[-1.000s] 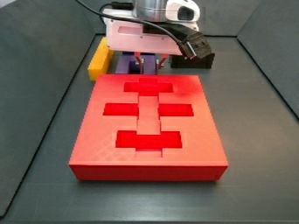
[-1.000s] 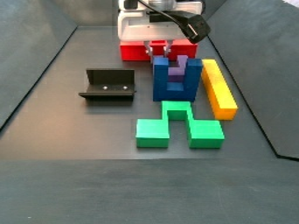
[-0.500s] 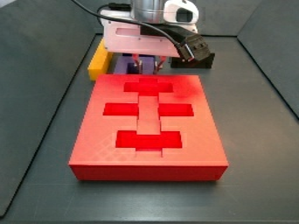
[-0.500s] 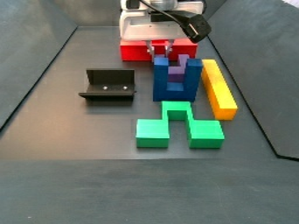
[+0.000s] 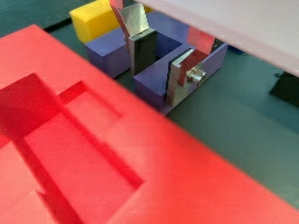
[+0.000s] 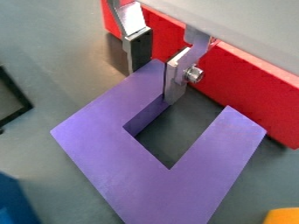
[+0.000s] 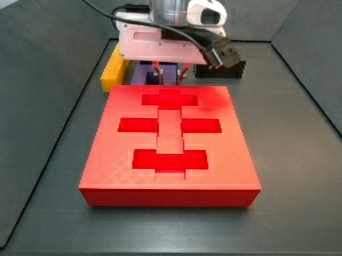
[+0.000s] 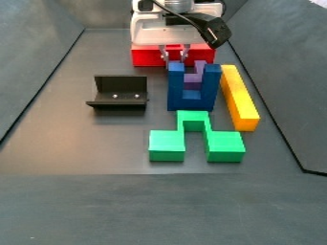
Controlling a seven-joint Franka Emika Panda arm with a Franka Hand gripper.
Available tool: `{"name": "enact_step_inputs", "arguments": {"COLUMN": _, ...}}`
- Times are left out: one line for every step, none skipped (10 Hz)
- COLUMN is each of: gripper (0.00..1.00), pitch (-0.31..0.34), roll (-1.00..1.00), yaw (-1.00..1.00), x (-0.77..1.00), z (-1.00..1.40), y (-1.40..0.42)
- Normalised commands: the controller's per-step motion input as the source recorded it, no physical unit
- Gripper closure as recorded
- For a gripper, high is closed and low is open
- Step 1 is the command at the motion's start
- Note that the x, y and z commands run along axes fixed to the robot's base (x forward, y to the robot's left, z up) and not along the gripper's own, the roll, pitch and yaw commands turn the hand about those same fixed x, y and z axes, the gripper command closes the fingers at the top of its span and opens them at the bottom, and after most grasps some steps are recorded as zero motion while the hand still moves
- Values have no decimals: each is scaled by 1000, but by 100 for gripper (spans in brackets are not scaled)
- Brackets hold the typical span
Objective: Pick up the purple object. Move up. Place the purple object on the fixture. Regrasp the purple object. Move to above the board. Insert the purple object.
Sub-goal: Move up, then place the purple object on the fixture.
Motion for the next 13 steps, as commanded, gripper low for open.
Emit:
{"name": "enact_step_inputs", "arguments": {"gripper": 100, "pitch": 36, "roll": 3, "yaw": -22, "x": -39, "z": 815, "y": -74}}
{"name": "enact_step_inputs", "arguments": {"gripper": 100, "pitch": 83, "roll": -20, "yaw": -11, "x": -73, "z": 555, "y": -53}}
{"name": "enact_step_inputs", "arguments": {"gripper": 100, "pitch": 65, "roll": -64, "yaw": -13, "x": -4, "z": 197, "y": -10}}
{"name": "enact_step_inputs", "arguments": {"gripper": 100, "pitch": 0, "roll": -40, "yaw": -94, "x": 20, "z": 0, "y": 0}}
{"name": "enact_step_inputs", "arguments": {"gripper": 100, "pitch": -180, "roll": -580, "yaw": -69, "x": 249, "z": 209, "y": 0}}
{"name": "enact_step_inputs", "arguments": {"gripper": 100, "pitch": -46, "roll": -520, "yaw": -11, "x": 363, "z": 489, "y": 0}}
{"name": "enact_step_inputs", "arguments": {"gripper": 100, "pitch": 0, "roll": -177, "yaw": 0, "x": 394, "z": 637, "y": -20}}
{"name": "enact_step_inputs", "arguments": {"gripper": 100, "pitch": 86, "roll": -37, "yaw": 0, "x": 434, "z": 703, "y": -77}}
{"name": "enact_step_inputs", "arguments": {"gripper": 100, "pitch": 100, "roll": -29, "yaw": 0, "x": 423, "z": 680, "y": -100}}
{"name": "enact_step_inputs", "arguments": {"gripper": 100, "pitch": 103, "roll": -3, "yaw": 0, "x": 417, "z": 631, "y": -137}}
{"name": "enact_step_inputs", "arguments": {"gripper": 100, "pitch": 106, "roll": 0, "yaw": 0, "x": 397, "z": 574, "y": -157}}
{"name": "enact_step_inputs", "arguments": {"gripper": 100, "pitch": 117, "roll": 0, "yaw": 0, "x": 420, "z": 531, "y": -154}}
{"name": "enact_step_inputs", "arguments": {"gripper": 100, "pitch": 114, "roll": -117, "yaw": 0, "x": 474, "z": 469, "y": -114}}
